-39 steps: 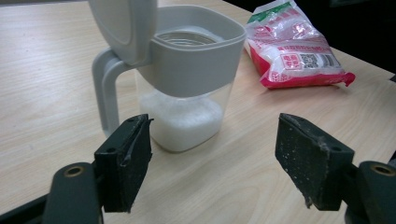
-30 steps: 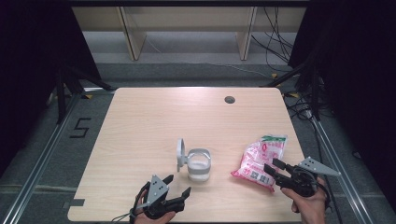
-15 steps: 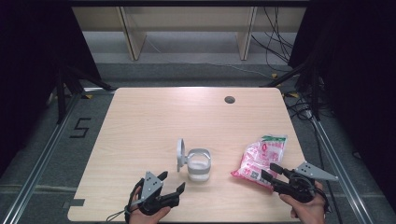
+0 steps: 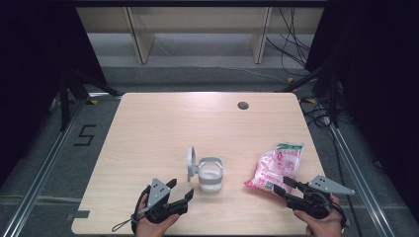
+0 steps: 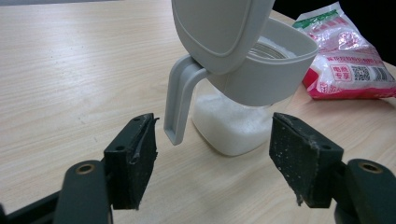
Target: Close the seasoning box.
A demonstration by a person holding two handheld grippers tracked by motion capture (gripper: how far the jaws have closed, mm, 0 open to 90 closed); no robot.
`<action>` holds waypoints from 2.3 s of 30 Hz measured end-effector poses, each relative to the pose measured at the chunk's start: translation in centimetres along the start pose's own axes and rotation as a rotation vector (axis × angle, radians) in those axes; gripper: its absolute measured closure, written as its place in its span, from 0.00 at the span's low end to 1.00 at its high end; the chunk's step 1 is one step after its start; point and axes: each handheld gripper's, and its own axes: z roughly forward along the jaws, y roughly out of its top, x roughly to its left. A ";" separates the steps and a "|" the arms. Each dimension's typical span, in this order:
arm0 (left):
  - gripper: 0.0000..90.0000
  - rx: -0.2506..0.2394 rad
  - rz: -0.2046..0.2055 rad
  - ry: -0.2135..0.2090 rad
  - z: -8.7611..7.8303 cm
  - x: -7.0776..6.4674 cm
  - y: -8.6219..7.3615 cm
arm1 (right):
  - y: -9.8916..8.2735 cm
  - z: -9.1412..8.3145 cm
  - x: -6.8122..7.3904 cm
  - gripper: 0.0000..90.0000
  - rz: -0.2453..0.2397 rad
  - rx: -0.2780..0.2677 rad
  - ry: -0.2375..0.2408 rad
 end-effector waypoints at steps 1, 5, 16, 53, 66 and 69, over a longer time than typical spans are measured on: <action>0.36 0.020 0.015 0.011 -0.1 0.1 0.1 | 0.0 -0.1 0.0 0.52 -0.006 0.005 -0.005; 0.40 0.021 0.023 0.020 0.0 0.4 0.2 | -0.1 -0.2 0.6 0.52 0.051 0.034 0.004; 0.74 0.045 0.068 0.031 0.5 1.6 0.8 | -0.4 -0.2 0.5 0.52 0.006 0.012 0.009; 0.99 -0.008 0.162 -0.048 0.9 2.2 4.3 | -0.6 -0.5 0.8 0.49 0.017 0.028 -0.001; 0.99 -0.022 0.178 -0.063 0.8 1.4 5.0 | -0.8 -0.5 0.9 0.49 0.012 0.020 0.005; 0.99 -0.025 0.172 -0.066 0.9 1.3 5.1 | -0.8 -0.5 0.8 0.49 0.001 0.015 0.003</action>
